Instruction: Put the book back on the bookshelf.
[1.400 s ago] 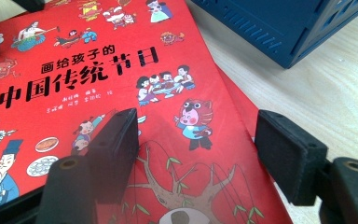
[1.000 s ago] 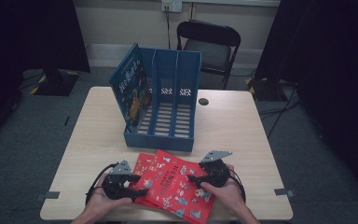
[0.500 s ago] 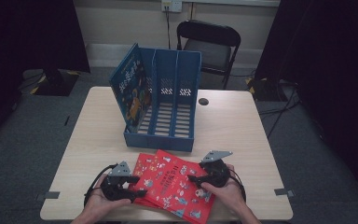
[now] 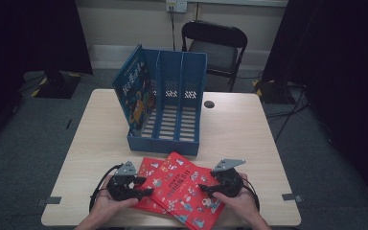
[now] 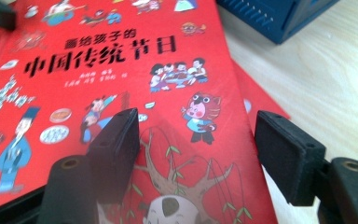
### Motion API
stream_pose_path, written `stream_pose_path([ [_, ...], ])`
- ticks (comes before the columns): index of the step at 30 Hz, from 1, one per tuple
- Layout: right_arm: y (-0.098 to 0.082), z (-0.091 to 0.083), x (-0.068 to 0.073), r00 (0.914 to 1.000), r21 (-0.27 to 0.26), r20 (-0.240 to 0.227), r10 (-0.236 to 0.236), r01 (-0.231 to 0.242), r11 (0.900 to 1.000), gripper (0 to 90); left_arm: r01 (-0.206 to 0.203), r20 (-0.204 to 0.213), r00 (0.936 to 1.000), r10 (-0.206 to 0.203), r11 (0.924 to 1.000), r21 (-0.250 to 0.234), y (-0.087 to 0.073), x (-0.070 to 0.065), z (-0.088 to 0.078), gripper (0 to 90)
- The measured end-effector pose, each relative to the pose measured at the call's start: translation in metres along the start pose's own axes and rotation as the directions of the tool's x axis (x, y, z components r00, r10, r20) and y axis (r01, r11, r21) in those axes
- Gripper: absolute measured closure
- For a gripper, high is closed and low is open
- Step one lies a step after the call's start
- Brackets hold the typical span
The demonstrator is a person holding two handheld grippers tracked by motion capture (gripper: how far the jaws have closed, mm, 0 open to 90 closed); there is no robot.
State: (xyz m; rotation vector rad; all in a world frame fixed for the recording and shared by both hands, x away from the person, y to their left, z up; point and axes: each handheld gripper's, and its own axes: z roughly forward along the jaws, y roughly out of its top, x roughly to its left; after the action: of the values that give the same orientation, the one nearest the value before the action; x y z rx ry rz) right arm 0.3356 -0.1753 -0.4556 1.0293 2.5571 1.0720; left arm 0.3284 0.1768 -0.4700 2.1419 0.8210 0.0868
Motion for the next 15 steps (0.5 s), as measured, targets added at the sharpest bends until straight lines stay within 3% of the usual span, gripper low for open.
stream_pose_path([
  [15, -0.022, -0.021, 0.008, 0.9999, -0.002, 0.01, 0.009, -0.009, 1.0, 32.1, -0.001, -0.038, 0.9993, 0.0, 0.9999, -0.014, 0.016, 0.006, 0.015, 44.1],
])
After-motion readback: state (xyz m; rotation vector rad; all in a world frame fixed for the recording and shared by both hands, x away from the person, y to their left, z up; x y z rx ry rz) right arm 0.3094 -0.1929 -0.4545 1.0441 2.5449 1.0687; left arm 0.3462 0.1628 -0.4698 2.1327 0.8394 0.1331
